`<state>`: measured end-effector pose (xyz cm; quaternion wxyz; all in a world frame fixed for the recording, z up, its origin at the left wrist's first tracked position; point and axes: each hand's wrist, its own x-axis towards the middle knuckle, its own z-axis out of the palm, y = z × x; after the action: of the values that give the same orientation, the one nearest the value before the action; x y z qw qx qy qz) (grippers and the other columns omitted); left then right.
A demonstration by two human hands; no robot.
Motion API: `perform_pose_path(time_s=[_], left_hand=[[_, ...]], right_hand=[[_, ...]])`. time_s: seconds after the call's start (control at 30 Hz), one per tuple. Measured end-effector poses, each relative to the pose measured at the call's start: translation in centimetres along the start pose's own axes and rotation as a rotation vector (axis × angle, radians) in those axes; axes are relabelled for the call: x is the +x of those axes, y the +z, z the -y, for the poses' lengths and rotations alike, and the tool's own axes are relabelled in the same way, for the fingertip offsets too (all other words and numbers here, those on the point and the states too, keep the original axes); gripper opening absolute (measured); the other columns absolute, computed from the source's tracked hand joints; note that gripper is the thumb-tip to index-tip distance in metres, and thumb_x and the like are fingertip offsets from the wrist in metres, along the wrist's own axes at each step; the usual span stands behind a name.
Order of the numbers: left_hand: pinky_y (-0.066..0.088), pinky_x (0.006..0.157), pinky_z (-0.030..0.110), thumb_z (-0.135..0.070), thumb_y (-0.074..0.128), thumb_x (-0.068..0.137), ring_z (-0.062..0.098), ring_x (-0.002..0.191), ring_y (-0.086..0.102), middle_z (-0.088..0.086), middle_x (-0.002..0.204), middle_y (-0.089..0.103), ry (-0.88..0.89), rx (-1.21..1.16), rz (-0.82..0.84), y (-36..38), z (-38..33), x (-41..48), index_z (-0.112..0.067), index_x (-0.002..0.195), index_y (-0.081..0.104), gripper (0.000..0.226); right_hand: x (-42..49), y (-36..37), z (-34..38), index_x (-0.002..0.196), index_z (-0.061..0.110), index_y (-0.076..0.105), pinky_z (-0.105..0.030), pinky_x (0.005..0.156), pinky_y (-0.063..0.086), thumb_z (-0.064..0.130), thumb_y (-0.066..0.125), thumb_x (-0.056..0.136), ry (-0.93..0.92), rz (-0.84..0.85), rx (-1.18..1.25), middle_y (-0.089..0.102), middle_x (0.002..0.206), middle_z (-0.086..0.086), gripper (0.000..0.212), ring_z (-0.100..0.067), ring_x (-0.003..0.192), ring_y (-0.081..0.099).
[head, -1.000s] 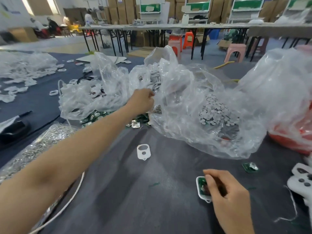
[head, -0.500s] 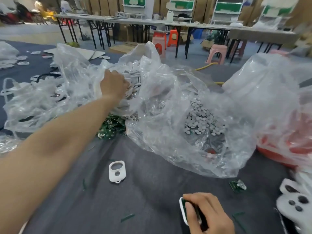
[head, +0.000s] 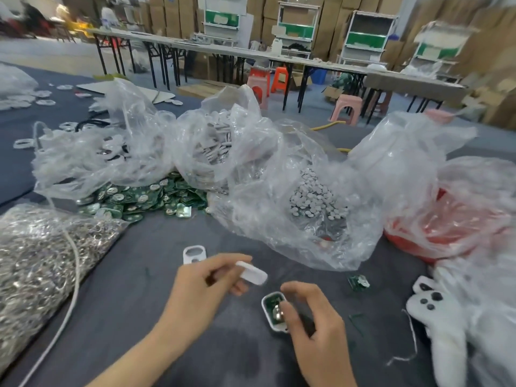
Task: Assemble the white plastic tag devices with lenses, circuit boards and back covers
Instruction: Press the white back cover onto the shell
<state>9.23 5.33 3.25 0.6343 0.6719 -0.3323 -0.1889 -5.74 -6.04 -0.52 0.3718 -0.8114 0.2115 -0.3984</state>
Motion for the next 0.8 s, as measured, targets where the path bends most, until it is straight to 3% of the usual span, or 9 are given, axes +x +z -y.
perform_pose_path(time_s=[0.1,0.2,0.23,0.33,0.4,0.53,0.67,0.8], left_hand=[[0.049,0.065,0.014,0.003,0.056,0.091,0.000,0.064,0.063,-0.002,0.087,0.076,0.006,-0.047,0.088,2.6,-0.3,-1.1,-0.021,0.101,0.072,0.030],[0.054,0.073,0.030,-0.003,0.055,0.094,0.009,0.077,0.065,0.006,0.092,0.075,0.015,0.026,0.109,4.5,0.1,-1.5,-0.030,0.107,0.067,0.033],[0.053,0.075,0.029,-0.004,0.057,0.093,0.010,0.078,0.065,0.005,0.091,0.075,0.028,0.055,0.102,4.9,0.4,-1.7,-0.032,0.105,0.067,0.032],[0.050,0.070,0.013,-0.004,0.065,0.088,0.001,0.073,0.067,-0.008,0.083,0.075,0.084,0.064,0.042,5.2,0.9,-2.3,-0.032,0.093,0.072,0.029],[0.047,0.065,0.009,-0.004,0.069,0.084,-0.002,0.066,0.066,-0.012,0.075,0.074,0.111,0.064,-0.007,5.0,1.2,-2.6,-0.025,0.087,0.075,0.022],[0.048,0.062,0.010,-0.006,0.072,0.082,0.005,0.064,0.069,-0.009,0.071,0.073,0.082,-0.004,-0.086,4.8,1.6,-3.0,-0.020,0.082,0.076,0.015],[0.054,0.065,0.017,-0.005,0.071,0.082,0.013,0.070,0.072,-0.006,0.080,0.075,-0.041,-0.113,-0.089,4.6,1.8,-2.5,-0.015,0.077,0.076,0.012],[0.056,0.065,0.020,-0.006,0.071,0.083,0.016,0.071,0.073,-0.001,0.077,0.075,-0.074,-0.123,-0.045,4.3,2.1,-2.3,-0.016,0.081,0.075,0.011]], right_hand=[[-0.7,-0.5,1.1,0.109,0.031,0.062,-0.014,0.083,0.047,0.044,0.057,0.085,0.091,-0.033,0.162,0.069,0.099,0.014,0.028,-0.006,0.095,0.066],[-1.3,-0.7,2.0,0.105,0.034,0.064,-0.014,0.073,0.050,0.051,0.062,0.078,0.219,-0.056,0.276,0.070,0.093,0.014,0.032,-0.003,0.085,0.067],[-1.5,-0.8,2.2,0.101,0.035,0.066,-0.016,0.069,0.051,0.051,0.065,0.078,0.251,-0.062,0.295,0.070,0.090,0.013,0.029,-0.003,0.080,0.067],[-1.6,-1.2,2.5,0.090,0.029,0.072,-0.024,0.056,0.054,0.025,0.071,0.085,0.314,-0.076,0.411,0.072,0.082,0.004,0.006,-0.009,0.066,0.067],[-1.6,-1.5,2.5,0.088,0.019,0.073,-0.026,0.053,0.054,0.012,0.068,0.086,0.358,-0.086,0.511,0.073,0.081,-0.005,0.010,-0.017,0.066,0.069],[-1.4,-1.6,2.6,0.094,0.008,0.074,-0.027,0.064,0.057,0.017,0.069,0.078,0.426,-0.051,0.702,0.074,0.087,-0.013,0.019,-0.026,0.073,0.071],[-1.1,-1.3,2.0,0.093,0.009,0.075,-0.030,0.077,0.058,0.005,0.066,0.082,0.468,-0.037,0.748,0.074,0.094,-0.014,0.015,-0.030,0.083,0.071],[-1.1,-1.2,2.1,0.105,0.010,0.071,-0.026,0.078,0.056,0.011,0.069,0.079,0.418,0.023,0.767,0.074,0.096,-0.014,0.026,-0.028,0.088,0.071]])
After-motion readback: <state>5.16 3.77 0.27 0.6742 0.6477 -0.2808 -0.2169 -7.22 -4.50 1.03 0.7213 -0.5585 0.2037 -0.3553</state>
